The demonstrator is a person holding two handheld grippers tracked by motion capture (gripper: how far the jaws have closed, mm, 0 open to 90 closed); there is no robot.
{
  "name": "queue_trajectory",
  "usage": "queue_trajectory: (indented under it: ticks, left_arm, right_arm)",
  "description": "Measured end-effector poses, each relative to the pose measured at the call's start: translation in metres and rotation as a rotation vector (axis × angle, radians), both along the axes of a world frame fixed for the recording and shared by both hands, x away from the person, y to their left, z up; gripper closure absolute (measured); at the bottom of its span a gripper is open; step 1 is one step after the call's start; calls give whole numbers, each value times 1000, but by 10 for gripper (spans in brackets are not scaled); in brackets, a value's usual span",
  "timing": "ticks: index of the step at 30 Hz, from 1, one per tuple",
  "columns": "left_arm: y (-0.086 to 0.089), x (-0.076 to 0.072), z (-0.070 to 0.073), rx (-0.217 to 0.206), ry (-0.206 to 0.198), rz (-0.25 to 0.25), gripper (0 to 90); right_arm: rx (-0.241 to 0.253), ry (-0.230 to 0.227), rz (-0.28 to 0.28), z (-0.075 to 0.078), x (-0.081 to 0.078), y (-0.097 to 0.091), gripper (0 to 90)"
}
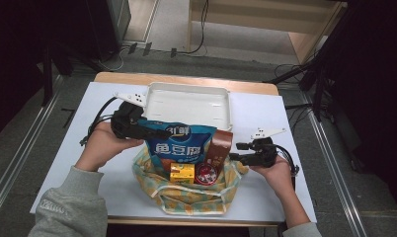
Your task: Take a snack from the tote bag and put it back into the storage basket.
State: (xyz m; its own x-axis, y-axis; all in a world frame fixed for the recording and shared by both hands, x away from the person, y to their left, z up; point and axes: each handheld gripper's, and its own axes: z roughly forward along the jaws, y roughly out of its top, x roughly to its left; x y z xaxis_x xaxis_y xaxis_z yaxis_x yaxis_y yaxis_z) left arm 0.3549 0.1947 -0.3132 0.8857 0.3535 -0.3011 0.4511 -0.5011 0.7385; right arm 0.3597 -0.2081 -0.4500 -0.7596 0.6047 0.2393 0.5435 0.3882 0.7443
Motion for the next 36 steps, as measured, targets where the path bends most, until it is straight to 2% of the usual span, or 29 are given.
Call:
queue_trajectory:
  ticks: [1, 5, 11, 13, 17, 23, 28, 29, 33, 36]
  left_arm:
    - [0, 0, 0, -4, -13, 10, 825]
    - [-2, 0, -1, -10, -17, 22, 882]
    - [-7, -1, 1, -20, -31, 46, 900]
    - [-9, 0, 2, -33, -23, 68, 900]
    - [-14, 1, 6, -41, -14, 75, 900]
    - [-23, 1, 19, -54, -28, 75, 900]
    - [-29, 3, 32, -47, -44, 86, 900]
    - [-30, 4, 34, -53, -37, 78, 900]
    - [-35, 6, 44, -42, -60, 77, 900]
    - [-39, 8, 51, -38, -60, 73, 900]
  right_arm:
    - [0, 0, 1, 0, 0, 0, 432]
    - [6, -1, 3, 0, 0, 0, 440]
    - [7, -5, 1, 0, 0, -1, 440]
    - [6, -4, 2, 0, 0, 0, 439]
    - [9, -5, 1, 1, 0, -1, 439]
    - [4, 4, 6, 0, 0, 0, 444]
    - [6, 5, 10, 0, 0, 1, 445]
    - [4, 5, 12, -1, 0, 1, 445]
    - [6, 3, 16, -1, 0, 2, 444]
    - [15, 18, 4, -1, 1, 3, 441]
